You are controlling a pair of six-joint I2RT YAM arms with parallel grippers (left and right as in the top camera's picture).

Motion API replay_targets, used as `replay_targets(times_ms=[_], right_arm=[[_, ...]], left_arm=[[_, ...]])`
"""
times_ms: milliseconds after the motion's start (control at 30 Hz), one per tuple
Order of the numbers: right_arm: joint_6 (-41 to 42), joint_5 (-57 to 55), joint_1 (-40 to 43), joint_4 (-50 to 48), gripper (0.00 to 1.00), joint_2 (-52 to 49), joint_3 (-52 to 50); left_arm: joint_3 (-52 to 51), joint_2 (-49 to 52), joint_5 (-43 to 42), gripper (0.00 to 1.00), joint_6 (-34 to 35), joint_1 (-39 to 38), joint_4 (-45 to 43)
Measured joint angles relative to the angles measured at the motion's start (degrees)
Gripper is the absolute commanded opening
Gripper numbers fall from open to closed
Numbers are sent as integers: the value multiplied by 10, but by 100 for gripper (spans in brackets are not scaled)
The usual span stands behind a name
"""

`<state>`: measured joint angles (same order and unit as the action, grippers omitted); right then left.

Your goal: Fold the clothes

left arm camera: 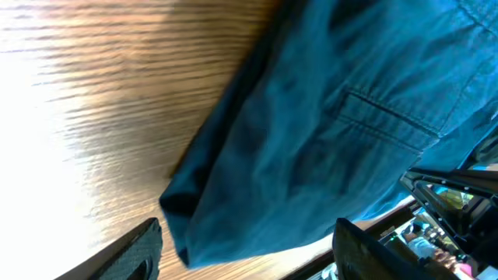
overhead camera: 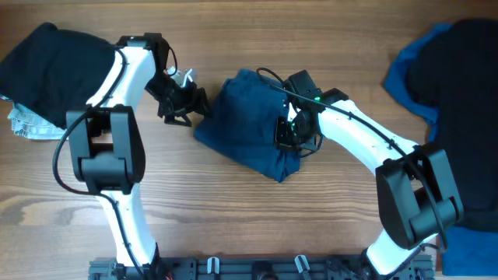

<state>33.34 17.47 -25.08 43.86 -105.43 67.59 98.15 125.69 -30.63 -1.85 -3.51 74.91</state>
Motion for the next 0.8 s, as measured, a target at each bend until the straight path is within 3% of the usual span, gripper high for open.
replay_targets(times_ms=[100, 233, 267, 333, 367, 800], right_arm=[[0, 0, 0, 0, 4, 0, 0], [0, 0, 0, 0, 4, 0, 0], [0, 0, 0, 0, 4, 0, 0], [0, -2, 0, 1, 4, 0, 0], [0, -2, 0, 1, 5, 0, 0], [0, -19, 0, 12, 4, 0, 0]], left_arm=[[0, 0, -5, 64, -9, -9, -1], [0, 0, -8, 47, -13, -24, -3], [0, 0, -8, 41, -16, -25, -3], [0, 0, -8, 14, -20, -26, -3], [0, 0, -7, 10, -20, -26, -3], [-4, 0, 1, 4, -22, -26, -39]])
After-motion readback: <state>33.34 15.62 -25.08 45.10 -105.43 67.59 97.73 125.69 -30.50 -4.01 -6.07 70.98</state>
